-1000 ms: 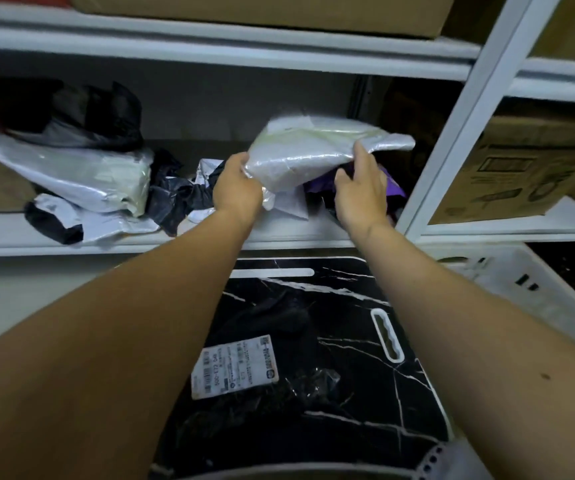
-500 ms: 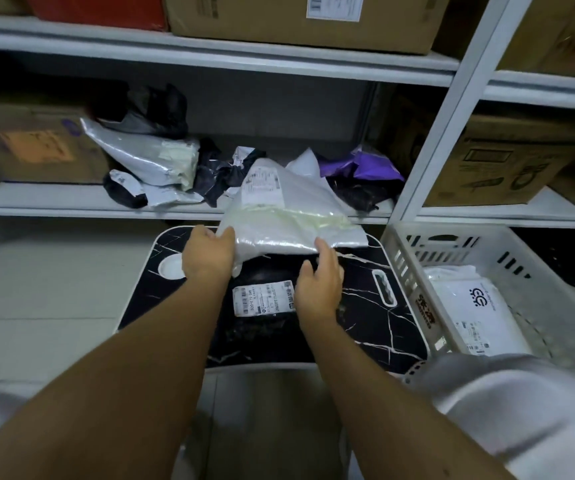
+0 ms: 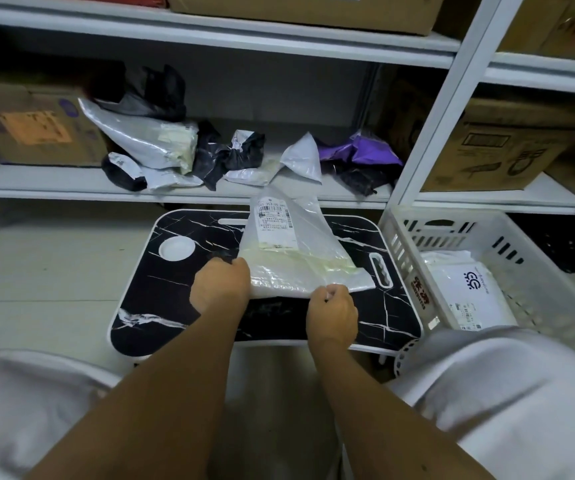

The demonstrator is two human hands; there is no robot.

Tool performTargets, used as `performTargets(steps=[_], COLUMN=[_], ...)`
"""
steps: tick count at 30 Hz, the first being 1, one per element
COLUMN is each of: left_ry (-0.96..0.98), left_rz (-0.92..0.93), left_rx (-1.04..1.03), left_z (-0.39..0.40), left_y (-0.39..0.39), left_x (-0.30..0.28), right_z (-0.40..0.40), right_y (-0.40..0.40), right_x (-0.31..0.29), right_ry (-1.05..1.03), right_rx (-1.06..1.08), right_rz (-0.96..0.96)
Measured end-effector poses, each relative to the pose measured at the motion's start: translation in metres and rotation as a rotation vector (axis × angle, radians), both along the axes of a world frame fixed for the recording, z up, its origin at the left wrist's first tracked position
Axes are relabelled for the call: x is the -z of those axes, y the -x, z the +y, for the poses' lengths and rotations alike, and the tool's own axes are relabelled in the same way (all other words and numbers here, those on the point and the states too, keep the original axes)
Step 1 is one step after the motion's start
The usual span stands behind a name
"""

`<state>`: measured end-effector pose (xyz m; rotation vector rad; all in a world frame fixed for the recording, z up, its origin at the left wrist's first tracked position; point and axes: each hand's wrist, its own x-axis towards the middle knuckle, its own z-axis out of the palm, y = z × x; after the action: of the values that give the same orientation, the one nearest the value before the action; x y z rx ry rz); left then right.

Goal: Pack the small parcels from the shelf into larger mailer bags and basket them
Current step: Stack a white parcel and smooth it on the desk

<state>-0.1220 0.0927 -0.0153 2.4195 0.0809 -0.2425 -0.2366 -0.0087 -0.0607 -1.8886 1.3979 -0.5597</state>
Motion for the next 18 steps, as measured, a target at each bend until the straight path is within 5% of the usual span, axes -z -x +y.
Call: performTargets(steps=[4,8,12,18], left_ry=[-0.201,-0.205,-0.419,-0.762], left_rz=[-0.174,-0.487,-0.517,-0.475], left_rx=[0.047,0.209,0.61,0.886], left_z=[-0.004,-0.014,-0.03,-0.032], left_y=[0.004,0.001,0.0,0.01], left_x=[0.004,0.01,0.023,0.056], right_z=[-0.002,-0.01,-0.017,-0.034], right_y=[0.006,-0.002,-0.031,-0.03], right_x=[0.001,-0.01,-0.024,0.022], right_ry=[0.108,0.34,0.528,0.324], right_rx=[0.084,0.095,-0.316,-0.773], right_rz=[0.27,0.258,0.17,0.539])
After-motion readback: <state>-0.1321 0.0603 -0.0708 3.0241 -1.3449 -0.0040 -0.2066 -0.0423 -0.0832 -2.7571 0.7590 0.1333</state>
